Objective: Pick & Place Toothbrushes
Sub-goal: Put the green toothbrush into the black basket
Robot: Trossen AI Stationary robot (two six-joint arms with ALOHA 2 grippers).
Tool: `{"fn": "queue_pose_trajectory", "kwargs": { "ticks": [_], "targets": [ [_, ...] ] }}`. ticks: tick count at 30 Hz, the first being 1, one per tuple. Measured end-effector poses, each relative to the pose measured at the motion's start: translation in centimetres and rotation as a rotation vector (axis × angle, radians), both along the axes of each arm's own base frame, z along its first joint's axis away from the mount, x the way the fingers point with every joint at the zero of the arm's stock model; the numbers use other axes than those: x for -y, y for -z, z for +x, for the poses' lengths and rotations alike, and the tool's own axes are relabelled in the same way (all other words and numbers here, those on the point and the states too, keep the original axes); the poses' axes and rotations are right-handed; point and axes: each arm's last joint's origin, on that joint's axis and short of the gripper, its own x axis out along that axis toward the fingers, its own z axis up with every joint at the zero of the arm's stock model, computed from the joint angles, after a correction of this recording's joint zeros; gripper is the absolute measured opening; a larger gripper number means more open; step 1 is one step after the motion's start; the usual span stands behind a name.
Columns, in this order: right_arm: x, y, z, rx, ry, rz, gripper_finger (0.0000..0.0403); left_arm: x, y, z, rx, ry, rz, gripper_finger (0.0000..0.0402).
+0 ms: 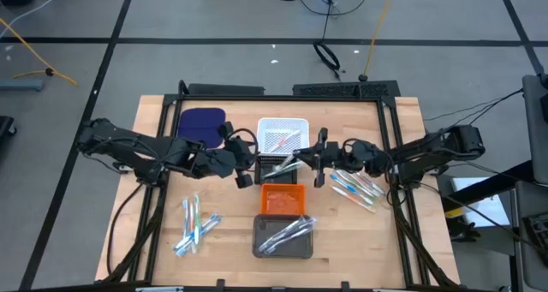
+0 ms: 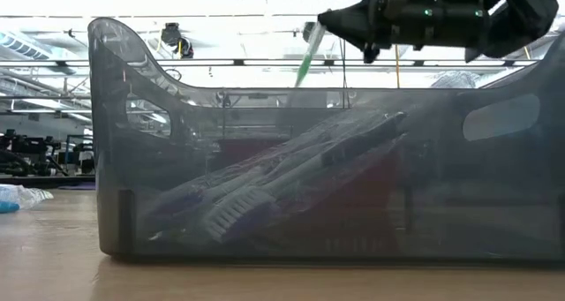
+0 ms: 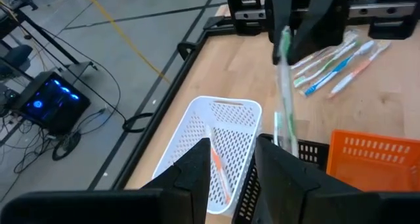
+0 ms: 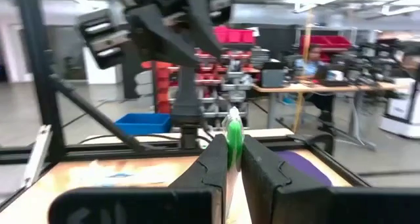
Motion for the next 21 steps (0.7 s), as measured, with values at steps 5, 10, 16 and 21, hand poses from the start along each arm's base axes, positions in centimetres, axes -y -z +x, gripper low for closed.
{"fn": "queue_pose_trajectory", "kwargs": {
  "ticks": [5, 10, 16, 21],
  "targets": [
    [0.0, 1.2, 0.4, 0.015, 0.005, 0.022, 0.0017, -0.2, 0.0, 0.1, 0.005, -0.005, 0.002, 0.0122],
    [0.1, 3.3, 1.9, 0.024, 0.007, 0.032, 0.0017, -0.2, 0.0, 0.1, 0.007, -0.008, -0.002, 0.0122],
    [0.5, 5.2, 2.9, 0.058, 0.008, 0.082, 0.0017, -0.2, 0.0, 0.1, 0.008, -0.011, -0.007, 0.0122],
    [0.5, 6.8, 3.5, 0.055, 0.004, 0.11, 0.0017, -0.2, 0.1, 0.1, 0.006, -0.011, -0.007, 0.0122]
  ]
}}
